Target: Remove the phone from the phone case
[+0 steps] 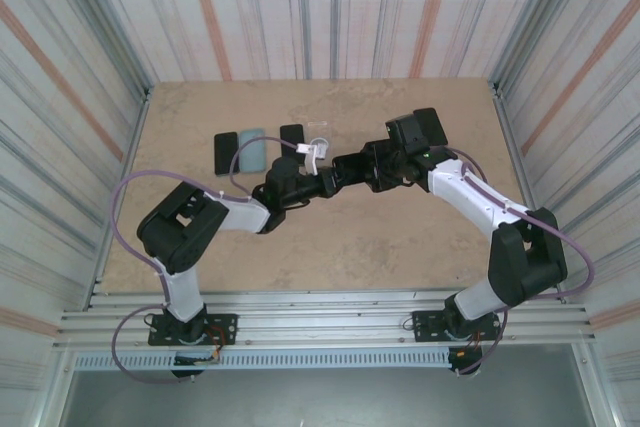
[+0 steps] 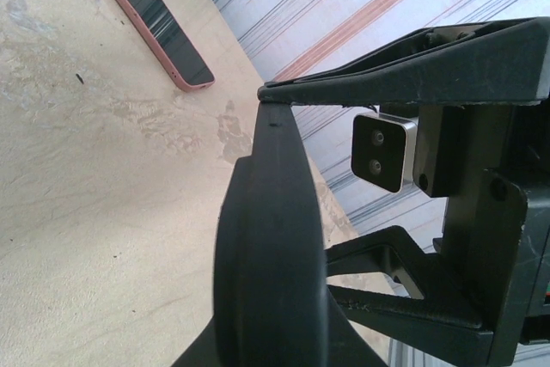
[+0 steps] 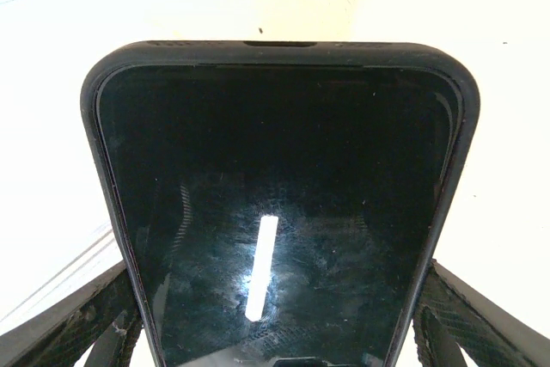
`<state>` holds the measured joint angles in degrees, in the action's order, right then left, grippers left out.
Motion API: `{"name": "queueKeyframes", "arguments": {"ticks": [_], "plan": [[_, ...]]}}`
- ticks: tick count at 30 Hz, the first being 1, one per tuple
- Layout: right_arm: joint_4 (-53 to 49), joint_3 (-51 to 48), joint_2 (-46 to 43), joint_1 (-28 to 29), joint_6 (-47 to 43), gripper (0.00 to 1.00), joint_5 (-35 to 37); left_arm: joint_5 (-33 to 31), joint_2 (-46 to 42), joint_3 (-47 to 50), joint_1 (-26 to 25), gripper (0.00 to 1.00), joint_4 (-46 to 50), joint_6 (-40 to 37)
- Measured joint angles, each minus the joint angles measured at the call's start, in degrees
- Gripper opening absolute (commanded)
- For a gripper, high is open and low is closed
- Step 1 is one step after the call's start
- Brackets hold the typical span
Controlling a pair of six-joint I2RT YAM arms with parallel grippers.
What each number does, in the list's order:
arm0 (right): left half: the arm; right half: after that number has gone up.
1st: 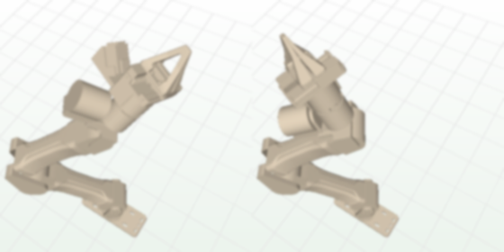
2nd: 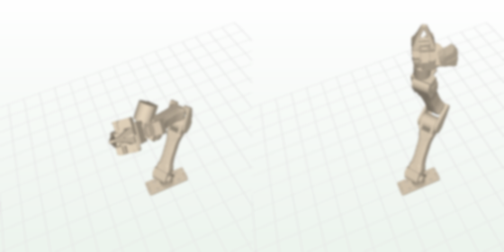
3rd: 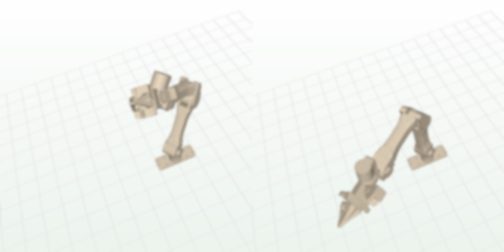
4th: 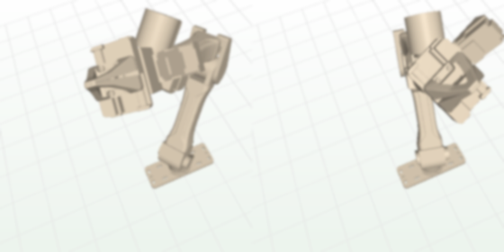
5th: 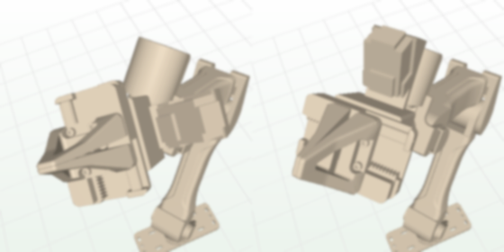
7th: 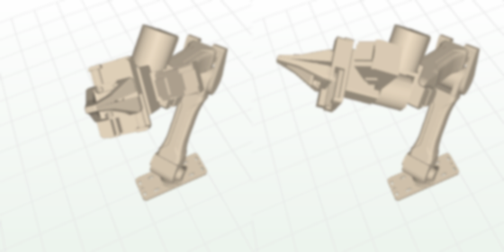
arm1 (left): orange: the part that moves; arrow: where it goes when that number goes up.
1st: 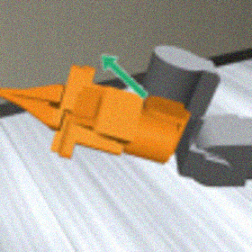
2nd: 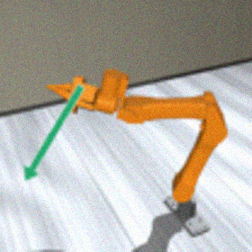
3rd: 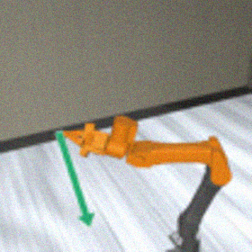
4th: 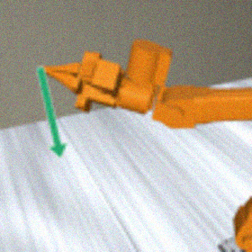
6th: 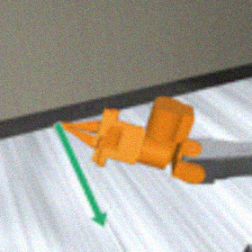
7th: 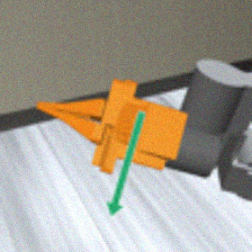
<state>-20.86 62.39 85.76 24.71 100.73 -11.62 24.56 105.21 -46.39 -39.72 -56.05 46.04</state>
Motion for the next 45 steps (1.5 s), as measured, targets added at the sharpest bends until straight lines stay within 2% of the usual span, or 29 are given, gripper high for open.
{"name": "queueKeyframes", "arguments": {"ticks": [5,8,10,17,22,28,35,45], "plan": [[0.92,-0.87,-0.24,0.00,-0.15,0.88,-0.24,1.60,-0.35,-0.28,0.92,0.00,1.42,0.31],[1.44,-1.77,-0.70,0.02,-1.79,0.97,-0.24,3.89,-1.18,-0.90,2.08,0.00,3.76,0.28],[1.49,-1.90,-1.22,0.00,-3.98,1.00,0.04,5.79,-1.79,-1.86,3.23,0.00,6.23,0.35],[2.45,-2.47,-5.79,-1.99,-14.93,1.00,0.46,12.57,-4.28,-5.79,9.31,0.00,19.23,0.39],[14.91,-11.50,-10.29,-3.80,-26.77,0.95,-1.73,18.80,-6.25,-10.34,12.94,0.00,26.86,1.92],[32.54,-18.05,-11.10,-4.17,-35.36,0.89,-7.74,25.75,-7.17,-14.27,16.15,0.01,29.03,7.78],[50.73,-20.70,-9.75,-4.50,-35.52,0.68,-12.55,31.80,-7.17,-16.57,17.31,0.00,28.72,15.58],[64.00,-21.20,-4.26,-4.87,-32.02,0.41,-17.00,37.11,-7.17,-17.90,18.25,0.00,25.81,22.77]]}}
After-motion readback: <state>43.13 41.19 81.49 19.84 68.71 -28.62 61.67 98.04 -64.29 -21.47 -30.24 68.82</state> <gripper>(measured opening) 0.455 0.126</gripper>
